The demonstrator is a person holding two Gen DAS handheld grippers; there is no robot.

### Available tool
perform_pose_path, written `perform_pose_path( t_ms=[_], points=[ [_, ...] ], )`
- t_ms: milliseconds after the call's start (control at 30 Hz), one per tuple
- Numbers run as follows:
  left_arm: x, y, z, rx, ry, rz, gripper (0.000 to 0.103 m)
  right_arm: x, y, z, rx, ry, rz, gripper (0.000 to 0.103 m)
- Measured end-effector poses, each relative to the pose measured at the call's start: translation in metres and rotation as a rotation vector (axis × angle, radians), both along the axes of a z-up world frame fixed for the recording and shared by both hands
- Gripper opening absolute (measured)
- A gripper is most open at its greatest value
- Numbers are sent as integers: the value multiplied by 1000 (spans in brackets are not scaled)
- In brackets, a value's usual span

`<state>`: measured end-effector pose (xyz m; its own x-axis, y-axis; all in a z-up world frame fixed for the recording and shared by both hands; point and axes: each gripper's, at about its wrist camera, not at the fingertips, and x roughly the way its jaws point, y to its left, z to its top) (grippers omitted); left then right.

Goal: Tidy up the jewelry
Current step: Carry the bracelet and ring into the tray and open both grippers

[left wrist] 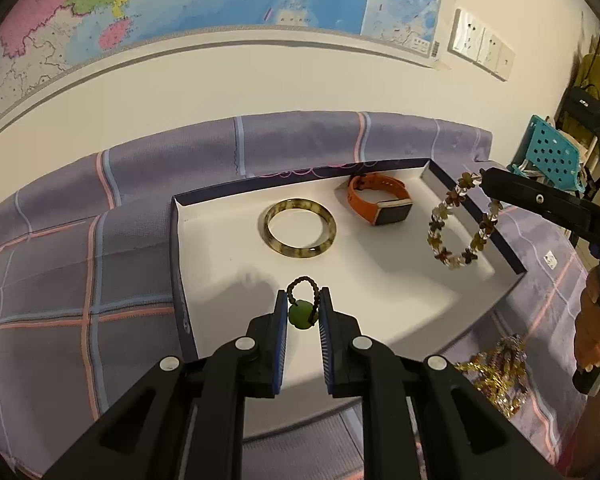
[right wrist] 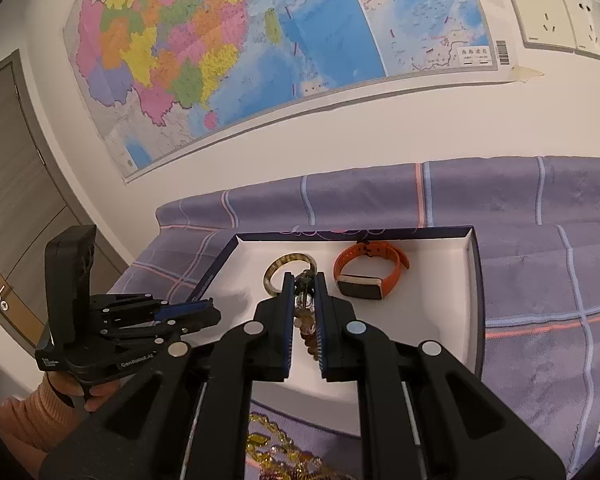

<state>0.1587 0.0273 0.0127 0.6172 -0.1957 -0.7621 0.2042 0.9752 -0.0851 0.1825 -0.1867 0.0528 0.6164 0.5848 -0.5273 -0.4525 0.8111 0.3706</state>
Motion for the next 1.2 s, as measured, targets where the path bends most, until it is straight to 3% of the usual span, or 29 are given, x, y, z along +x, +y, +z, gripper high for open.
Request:
perform_pose_path(
  t_ms=[900, 1200],
  points=[
    [46, -16, -26, 49, 97, 21, 14, 41, 16, -41, -109, 82, -13, 10],
    [49, -16, -28, 46, 88, 34, 16, 46, 16, -53, -143, 117, -38, 12]
  ],
)
